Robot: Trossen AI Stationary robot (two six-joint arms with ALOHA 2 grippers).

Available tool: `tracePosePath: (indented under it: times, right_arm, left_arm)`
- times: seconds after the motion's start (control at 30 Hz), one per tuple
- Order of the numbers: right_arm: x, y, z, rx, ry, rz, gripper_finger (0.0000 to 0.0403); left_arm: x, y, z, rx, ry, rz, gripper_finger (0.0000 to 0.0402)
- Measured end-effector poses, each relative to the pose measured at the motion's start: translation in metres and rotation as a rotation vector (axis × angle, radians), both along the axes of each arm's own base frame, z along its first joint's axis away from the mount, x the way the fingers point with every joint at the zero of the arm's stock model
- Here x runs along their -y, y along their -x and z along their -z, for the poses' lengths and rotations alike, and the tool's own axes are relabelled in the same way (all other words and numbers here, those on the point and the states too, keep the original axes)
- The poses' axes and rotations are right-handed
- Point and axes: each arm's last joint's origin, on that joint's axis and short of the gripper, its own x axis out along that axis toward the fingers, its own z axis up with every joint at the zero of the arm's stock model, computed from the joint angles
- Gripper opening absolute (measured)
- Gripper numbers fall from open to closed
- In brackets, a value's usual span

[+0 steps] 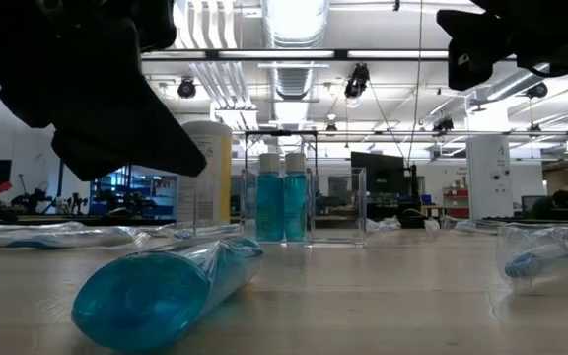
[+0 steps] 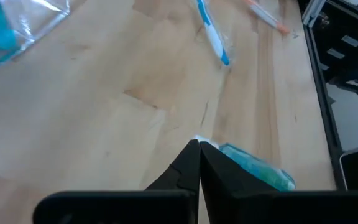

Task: Pick & Place toothbrushing station
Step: Put the mouthwash into the transparent organizer

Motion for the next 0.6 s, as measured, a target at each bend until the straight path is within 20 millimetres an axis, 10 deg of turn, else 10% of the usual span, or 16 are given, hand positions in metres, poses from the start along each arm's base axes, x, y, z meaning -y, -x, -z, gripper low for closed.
tracePosePath:
  times: [0.27,0.6]
  right_arm:
    - [-0.001,-0.001,0.004,-0.039,-0.053,-0.006,0.0146]
    - [-0.002,-0.001,0.008,-0.092,-0.124,-0.026,0.0146]
  left_arm:
    - [0.027,-0.035,0.006,-0.037,0.087,-0.03,0.0024]
    - [0.07,-0.085,-0.024,-0.307,0.038,-0.014,0.0138]
